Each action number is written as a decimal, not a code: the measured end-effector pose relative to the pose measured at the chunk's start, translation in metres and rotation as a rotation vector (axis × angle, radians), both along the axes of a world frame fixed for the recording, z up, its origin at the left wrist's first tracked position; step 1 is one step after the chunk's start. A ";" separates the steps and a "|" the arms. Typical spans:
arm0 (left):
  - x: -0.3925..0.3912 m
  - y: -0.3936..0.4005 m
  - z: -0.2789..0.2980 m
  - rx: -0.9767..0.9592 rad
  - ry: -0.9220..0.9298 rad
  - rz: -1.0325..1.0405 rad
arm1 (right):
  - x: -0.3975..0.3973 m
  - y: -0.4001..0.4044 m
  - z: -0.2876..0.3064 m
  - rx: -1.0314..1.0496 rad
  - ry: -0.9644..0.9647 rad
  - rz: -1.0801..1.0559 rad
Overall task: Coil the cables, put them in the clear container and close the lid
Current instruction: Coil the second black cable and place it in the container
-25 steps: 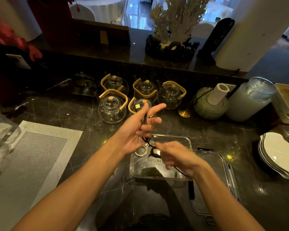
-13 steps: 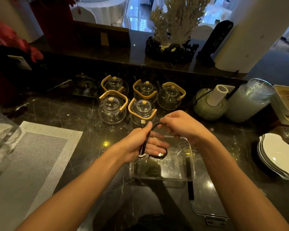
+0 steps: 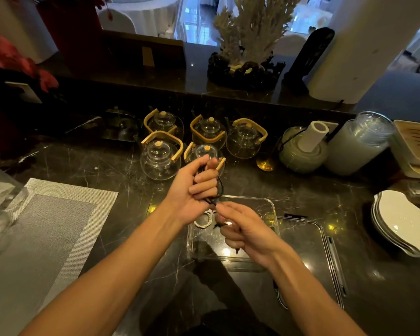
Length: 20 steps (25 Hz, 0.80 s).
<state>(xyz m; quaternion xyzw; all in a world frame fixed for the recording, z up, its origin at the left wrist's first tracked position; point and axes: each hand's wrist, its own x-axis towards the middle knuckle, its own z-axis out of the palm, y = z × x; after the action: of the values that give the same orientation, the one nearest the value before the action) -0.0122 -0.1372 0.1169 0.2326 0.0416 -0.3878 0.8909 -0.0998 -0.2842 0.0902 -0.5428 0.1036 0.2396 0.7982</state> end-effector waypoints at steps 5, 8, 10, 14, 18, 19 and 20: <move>-0.005 -0.002 -0.002 -0.014 -0.047 -0.159 | 0.002 0.002 -0.003 0.101 -0.063 -0.164; -0.007 0.001 -0.006 0.052 -0.091 -0.197 | 0.004 0.003 -0.002 0.016 -0.075 -0.159; -0.009 0.002 -0.006 0.107 -0.109 -0.213 | 0.003 0.005 -0.001 0.004 -0.075 -0.147; -0.011 0.000 0.001 0.301 -0.088 -0.184 | 0.006 0.008 0.003 -0.075 -0.101 -0.119; -0.007 0.001 0.002 0.582 -0.184 -0.180 | 0.004 0.012 0.002 -0.252 -0.161 -0.104; -0.007 0.001 0.003 0.624 -0.211 -0.179 | 0.003 0.014 0.002 -0.279 -0.183 -0.100; -0.007 0.000 0.003 0.658 -0.229 -0.172 | 0.002 0.015 0.001 -0.306 -0.201 -0.095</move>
<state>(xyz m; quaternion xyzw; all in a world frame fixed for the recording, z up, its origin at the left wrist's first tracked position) -0.0190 -0.1367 0.1201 0.5515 0.0442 -0.3987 0.7314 -0.0973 -0.2696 0.0915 -0.6738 0.0840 0.1277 0.7229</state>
